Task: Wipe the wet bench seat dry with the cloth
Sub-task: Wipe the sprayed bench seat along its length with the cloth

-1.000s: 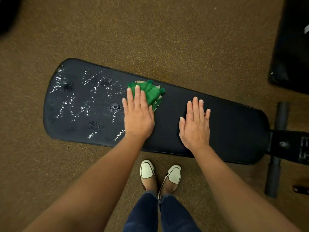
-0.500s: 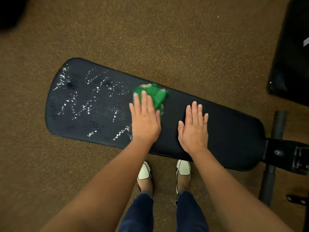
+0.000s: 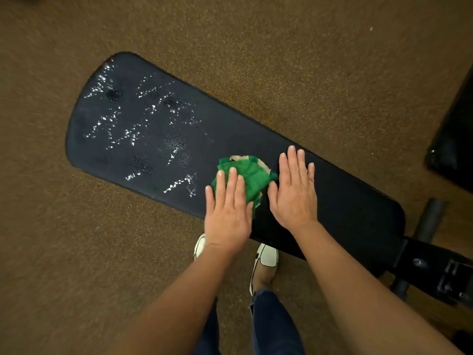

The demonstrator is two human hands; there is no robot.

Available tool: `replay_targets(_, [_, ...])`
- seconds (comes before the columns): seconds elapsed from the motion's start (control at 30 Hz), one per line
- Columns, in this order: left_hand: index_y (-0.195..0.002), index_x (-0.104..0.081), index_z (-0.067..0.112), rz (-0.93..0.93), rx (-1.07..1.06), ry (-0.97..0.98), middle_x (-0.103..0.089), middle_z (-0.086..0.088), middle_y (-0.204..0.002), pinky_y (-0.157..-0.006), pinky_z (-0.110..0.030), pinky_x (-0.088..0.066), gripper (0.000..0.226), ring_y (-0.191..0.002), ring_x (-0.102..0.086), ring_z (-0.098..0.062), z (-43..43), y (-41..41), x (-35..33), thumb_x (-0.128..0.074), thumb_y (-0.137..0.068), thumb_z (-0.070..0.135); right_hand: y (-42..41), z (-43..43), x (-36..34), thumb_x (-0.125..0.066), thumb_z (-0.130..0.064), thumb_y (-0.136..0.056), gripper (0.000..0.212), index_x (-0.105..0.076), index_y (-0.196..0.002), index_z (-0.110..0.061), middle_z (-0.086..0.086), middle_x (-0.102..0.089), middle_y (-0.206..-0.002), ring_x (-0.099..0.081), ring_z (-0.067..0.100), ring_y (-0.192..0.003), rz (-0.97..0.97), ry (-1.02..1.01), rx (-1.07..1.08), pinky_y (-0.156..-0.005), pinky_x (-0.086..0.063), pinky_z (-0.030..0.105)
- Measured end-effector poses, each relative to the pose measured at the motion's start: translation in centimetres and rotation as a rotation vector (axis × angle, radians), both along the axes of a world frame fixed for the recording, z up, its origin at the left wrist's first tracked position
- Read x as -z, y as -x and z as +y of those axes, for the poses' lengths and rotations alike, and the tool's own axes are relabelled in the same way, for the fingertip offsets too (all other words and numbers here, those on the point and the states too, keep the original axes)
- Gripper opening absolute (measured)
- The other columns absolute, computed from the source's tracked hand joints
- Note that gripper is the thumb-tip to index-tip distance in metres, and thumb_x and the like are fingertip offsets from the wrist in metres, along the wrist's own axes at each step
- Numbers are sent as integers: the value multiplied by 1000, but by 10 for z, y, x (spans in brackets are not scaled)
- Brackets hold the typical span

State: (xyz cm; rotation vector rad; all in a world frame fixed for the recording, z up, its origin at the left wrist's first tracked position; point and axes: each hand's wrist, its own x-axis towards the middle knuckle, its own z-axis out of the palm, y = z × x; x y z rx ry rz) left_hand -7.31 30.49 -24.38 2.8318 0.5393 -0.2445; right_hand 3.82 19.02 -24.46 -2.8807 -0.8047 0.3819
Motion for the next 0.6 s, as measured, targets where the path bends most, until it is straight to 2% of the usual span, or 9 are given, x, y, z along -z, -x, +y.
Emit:
replay_targets(0.07, [-147,-24,5,3,25,-48,-16,-11,-157,-115,-56,-9,59,-146,0,-30,29,8,5,-28,-98,38,0,0,0,-25,-37,-94,66,-20,-151,-3,16,-10,-160,-2,28,-148,0,18,-9,-119,-5,47])
replay_targets(0.17, [-145,-26,1,-50,-282,-76,-18,-14,-157,-115,-55,-5,59,-145,-3,-35,55,-10,9,-32,-97,34,0,0,1,-25,-39,-96,66,-19,-150,-3,16,-10,-160,-3,28,-148,-21,47,-10,-119,-7,47])
replay_targets(0.23, [-145,-25,-2,-71,-462,-18,-17,-16,-157,-116,-56,-6,58,-145,-3,-37,34,-22,5,-32,-97,31,1,0,2,-26,-38,-96,66,-18,-150,-3,16,-10,-160,-4,29,-148,-28,53,-11,-119,-8,48])
replay_targets(0.27, [-145,-25,-2,-76,-473,18,-16,-17,-157,-116,-56,-7,58,-145,-3,-38,17,-21,3,-32,-97,30,1,-1,2,-26,-38,-96,66,-18,-150,-2,17,-10,-160,-4,29,-148,-31,47,-14,-119,-8,48])
replay_targets(0.37, [-145,-25,-2,-54,-280,53,-15,-17,-157,-115,-56,-11,58,-145,-2,-35,-21,10,2,-31,-97,32,0,-1,3,-27,-37,-96,66,-19,-150,-1,18,-11,-159,-5,30,-148,-30,29,-29,-119,-9,49])
replay_targets(0.43, [-145,-25,0,-54,-210,21,-17,-16,-156,-115,-56,-12,59,-145,-3,-34,-6,19,7,-29,-98,35,-1,-2,4,-27,-37,-96,66,-19,-150,-1,18,-11,-159,-5,30,-148,-32,29,-31,-119,-9,49])
replay_targets(0.47, [-145,-25,-1,-61,-242,-5,-18,-17,-156,-116,-55,-11,60,-145,-4,-34,6,16,9,-30,-98,36,-1,-2,3,-27,-38,-95,66,-18,-150,-1,18,-11,-159,-5,30,-148,-33,33,-33,-119,-9,49])
replay_targets(0.6, [-144,-25,-4,-74,-653,-34,-17,-20,-156,-115,-58,-10,60,-144,-6,-39,37,-30,7,-33,-97,33,0,-1,3,-25,-38,-95,66,-16,-150,-2,18,-10,-159,-4,30,-148,-42,34,-32,-119,-8,49])
